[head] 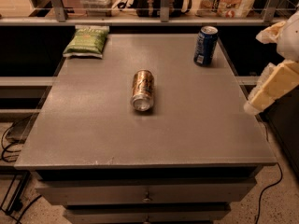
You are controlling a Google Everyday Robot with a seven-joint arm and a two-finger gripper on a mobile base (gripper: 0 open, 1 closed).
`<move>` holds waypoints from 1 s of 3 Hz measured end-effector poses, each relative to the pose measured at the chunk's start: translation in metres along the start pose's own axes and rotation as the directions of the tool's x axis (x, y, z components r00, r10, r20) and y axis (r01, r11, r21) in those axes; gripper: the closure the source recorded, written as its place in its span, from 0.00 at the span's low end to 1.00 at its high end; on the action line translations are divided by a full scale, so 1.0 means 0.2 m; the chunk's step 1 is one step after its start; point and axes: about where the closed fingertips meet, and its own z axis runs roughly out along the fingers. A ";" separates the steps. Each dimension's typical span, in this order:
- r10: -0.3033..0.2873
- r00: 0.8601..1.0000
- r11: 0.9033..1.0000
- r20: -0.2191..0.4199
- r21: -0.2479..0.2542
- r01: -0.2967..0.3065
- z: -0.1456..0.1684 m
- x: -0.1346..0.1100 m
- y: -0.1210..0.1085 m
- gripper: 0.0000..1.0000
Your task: Pick pepsi can
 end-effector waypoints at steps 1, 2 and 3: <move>0.021 0.992 0.999 0.122 0.030 -0.025 0.05 -0.05 -0.13 0.00; 0.044 0.973 0.997 0.229 0.051 -0.057 0.10 -0.10 -0.27 0.00; 0.088 0.941 0.992 0.326 0.055 -0.112 0.16 -0.14 -0.42 0.00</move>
Offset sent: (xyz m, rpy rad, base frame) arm 0.0951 0.0019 0.0132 0.3367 -0.1712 -0.0190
